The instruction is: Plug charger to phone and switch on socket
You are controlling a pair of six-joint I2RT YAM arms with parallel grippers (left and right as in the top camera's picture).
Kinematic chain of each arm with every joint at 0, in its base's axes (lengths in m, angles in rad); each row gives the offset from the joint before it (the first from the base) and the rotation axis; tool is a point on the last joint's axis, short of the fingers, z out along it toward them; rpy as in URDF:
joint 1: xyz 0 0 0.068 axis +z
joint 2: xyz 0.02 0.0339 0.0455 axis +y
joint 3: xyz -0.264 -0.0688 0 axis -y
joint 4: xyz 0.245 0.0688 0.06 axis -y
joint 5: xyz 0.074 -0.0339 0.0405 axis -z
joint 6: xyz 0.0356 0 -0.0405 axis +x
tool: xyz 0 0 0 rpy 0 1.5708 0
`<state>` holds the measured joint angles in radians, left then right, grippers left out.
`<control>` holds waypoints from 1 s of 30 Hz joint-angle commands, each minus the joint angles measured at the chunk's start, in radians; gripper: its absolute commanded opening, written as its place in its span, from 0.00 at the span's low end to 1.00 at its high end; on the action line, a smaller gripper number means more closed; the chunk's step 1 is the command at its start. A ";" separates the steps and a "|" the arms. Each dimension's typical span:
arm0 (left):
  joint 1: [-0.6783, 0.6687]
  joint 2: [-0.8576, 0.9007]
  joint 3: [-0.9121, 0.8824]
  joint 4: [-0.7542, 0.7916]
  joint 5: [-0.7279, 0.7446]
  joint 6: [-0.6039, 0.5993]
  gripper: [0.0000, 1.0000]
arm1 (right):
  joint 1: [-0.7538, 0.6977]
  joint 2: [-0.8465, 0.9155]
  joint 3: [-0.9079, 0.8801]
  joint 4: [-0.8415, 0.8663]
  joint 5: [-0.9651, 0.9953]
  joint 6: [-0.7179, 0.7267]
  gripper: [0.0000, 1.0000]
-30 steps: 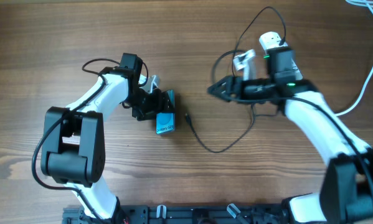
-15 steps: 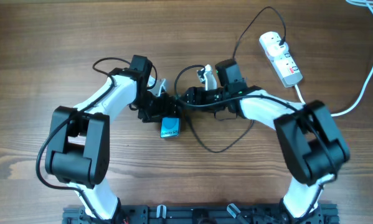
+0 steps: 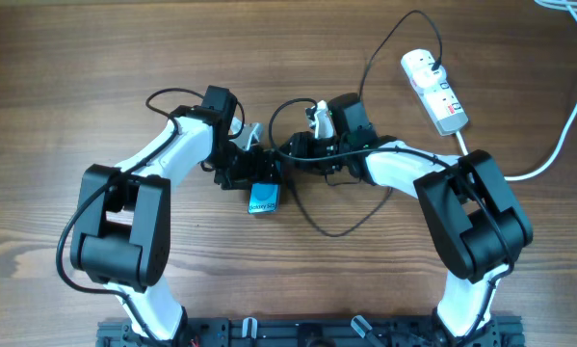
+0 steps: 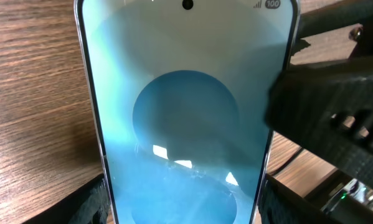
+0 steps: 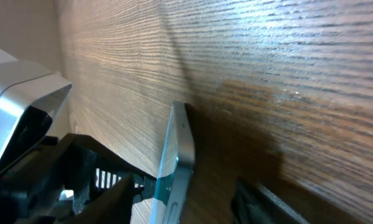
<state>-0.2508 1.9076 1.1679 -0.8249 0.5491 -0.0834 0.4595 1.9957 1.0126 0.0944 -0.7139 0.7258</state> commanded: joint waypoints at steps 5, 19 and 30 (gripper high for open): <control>-0.039 0.009 -0.004 -0.002 0.034 0.103 0.70 | 0.009 0.015 0.008 -0.022 -0.058 0.040 0.39; -0.055 0.009 -0.004 0.002 0.034 0.102 0.72 | 0.009 0.015 0.008 -0.116 -0.057 0.044 0.06; -0.049 0.009 -0.003 -0.006 0.034 0.102 0.94 | -0.005 0.014 0.008 -0.100 -0.134 0.062 0.04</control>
<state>-0.3012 1.9076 1.1679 -0.8265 0.5644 0.0071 0.4622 1.9957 1.0130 -0.0143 -0.7788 0.7780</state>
